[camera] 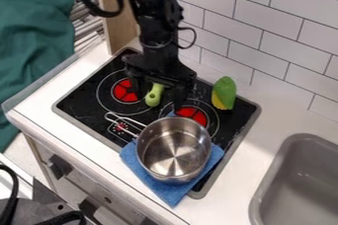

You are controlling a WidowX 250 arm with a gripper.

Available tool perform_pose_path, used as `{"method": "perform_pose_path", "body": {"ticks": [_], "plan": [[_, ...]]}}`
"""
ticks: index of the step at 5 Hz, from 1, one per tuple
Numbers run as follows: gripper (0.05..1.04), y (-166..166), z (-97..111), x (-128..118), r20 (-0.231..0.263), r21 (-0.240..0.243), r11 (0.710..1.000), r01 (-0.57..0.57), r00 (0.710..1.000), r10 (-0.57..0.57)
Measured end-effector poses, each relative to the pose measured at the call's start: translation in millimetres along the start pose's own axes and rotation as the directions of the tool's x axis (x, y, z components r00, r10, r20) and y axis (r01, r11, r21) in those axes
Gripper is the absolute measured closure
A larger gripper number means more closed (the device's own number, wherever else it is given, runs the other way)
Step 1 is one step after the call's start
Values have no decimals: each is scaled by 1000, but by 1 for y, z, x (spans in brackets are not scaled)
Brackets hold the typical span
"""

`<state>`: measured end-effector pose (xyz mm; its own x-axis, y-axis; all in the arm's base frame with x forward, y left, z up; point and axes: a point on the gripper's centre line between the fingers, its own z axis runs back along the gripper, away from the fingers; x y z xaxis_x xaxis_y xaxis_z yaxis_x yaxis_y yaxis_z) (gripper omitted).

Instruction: Moved the green spatula on the left side of the stove

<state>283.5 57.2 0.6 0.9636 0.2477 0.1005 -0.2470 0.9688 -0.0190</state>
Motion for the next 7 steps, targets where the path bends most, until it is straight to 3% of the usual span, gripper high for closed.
{"method": "perform_pose_path", "body": {"ticks": [2,4,6,7], "plan": [[77,12,-9,18,6,32,999,-25,1000,25],[133,22,-44,21,-54,28,999,-28,998,29],[659,17,-48,26,-31,14,999,-41,999,42],[692,10,-44,16,-27,15,999,-38,999,38]]}}
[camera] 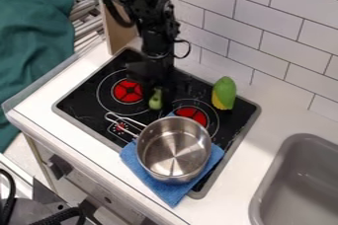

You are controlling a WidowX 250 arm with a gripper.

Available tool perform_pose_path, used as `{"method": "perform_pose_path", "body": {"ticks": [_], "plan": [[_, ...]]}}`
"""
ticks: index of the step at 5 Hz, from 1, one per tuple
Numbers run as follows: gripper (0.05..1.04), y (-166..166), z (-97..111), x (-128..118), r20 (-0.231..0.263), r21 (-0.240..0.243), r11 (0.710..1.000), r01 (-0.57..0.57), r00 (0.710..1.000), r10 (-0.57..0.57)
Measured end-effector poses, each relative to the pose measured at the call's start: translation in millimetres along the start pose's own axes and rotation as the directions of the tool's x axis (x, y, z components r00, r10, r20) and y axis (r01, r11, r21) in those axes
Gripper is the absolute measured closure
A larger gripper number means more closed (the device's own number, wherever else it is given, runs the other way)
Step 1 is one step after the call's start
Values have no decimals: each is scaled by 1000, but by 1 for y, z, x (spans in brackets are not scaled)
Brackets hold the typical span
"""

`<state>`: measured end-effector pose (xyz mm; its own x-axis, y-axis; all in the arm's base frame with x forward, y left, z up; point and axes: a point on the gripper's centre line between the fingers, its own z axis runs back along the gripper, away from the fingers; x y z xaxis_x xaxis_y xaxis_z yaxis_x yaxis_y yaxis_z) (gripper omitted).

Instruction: Moved the green spatula on the left side of the stove

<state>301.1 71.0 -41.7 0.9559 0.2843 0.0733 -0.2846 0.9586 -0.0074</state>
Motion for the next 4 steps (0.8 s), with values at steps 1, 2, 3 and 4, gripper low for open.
{"method": "perform_pose_path", "body": {"ticks": [1,2,3,4], "plan": [[693,-1,13,-4,43,-11,1000,28,999,-27],[693,8,56,-9,146,38,996,77,986,-81],[693,35,81,-23,183,129,989,75,978,-98],[693,81,73,-53,171,153,988,38,983,-65]]}}
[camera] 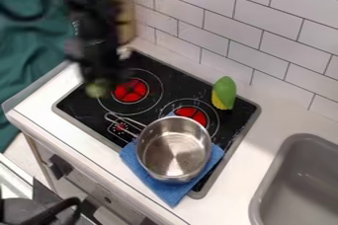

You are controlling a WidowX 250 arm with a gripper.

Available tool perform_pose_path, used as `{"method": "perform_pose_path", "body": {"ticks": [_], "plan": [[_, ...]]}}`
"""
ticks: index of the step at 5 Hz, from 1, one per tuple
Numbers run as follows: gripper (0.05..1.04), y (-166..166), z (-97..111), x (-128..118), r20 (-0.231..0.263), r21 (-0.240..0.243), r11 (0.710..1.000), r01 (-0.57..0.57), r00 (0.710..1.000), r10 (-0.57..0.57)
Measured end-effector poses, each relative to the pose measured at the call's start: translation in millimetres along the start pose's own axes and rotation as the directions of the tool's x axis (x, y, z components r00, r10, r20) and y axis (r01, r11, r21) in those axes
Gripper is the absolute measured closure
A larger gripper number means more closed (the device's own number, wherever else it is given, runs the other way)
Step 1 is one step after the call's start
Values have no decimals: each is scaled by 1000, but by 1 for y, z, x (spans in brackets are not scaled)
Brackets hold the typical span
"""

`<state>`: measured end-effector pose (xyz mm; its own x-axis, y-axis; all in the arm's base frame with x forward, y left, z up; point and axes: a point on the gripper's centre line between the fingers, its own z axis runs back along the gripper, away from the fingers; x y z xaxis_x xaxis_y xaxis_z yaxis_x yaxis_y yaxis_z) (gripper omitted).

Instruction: Moved the green spatula on the left side of the stove

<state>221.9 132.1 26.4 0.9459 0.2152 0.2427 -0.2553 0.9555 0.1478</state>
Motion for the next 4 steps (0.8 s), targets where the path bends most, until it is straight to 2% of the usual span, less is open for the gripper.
{"method": "perform_pose_path", "body": {"ticks": [1,2,3,4], "plan": [[693,37,-23,-30,-35,12,1000,-22,999,22],[693,44,-45,-29,-40,-12,1000,22,999,-22],[693,42,-51,-22,5,-24,996,81,997,-81],[693,39,-54,-12,75,-27,990,137,988,-134]]}}
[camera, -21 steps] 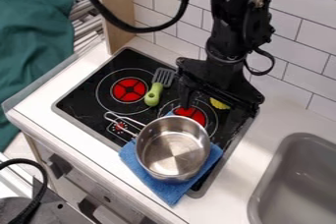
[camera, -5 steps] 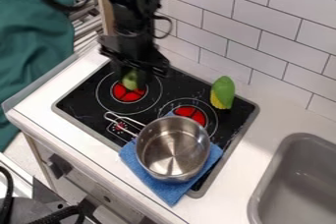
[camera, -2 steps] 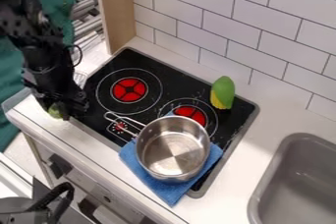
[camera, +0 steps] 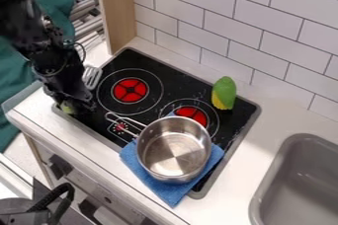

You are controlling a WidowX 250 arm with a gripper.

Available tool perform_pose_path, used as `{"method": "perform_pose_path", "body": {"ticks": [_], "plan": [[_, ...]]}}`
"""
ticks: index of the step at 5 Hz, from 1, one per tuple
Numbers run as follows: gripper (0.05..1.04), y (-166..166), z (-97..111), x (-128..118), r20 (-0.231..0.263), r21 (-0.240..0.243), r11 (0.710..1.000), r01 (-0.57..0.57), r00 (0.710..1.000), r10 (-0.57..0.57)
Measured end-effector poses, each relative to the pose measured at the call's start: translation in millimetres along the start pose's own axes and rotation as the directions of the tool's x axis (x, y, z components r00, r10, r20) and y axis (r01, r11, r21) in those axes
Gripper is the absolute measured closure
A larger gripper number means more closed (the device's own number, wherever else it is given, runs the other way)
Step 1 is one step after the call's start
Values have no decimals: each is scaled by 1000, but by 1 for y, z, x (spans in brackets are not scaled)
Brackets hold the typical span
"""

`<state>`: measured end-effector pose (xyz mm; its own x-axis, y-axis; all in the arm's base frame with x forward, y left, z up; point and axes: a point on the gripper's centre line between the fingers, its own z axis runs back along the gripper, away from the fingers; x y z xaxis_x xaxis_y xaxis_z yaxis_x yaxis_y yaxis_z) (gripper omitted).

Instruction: Moved the green spatula on the left side of the stove

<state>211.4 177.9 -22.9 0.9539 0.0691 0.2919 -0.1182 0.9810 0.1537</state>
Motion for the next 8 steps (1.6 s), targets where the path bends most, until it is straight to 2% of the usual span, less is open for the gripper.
{"method": "perform_pose_path", "body": {"ticks": [2,3,4,5,6,7,8], "plan": [[693,-3,-18,11,-48,-17,999,48,998,-49],[693,-4,-22,20,-12,-34,988,149,989,-149],[620,-7,-27,31,-1,-57,977,207,978,-208],[327,-11,-27,35,-15,-74,971,226,974,-228],[99,-22,-25,35,-49,-110,961,252,965,-259],[80,-34,-8,41,-71,-148,945,291,950,-303],[83,-34,32,60,-34,-145,945,293,953,-300]]}}
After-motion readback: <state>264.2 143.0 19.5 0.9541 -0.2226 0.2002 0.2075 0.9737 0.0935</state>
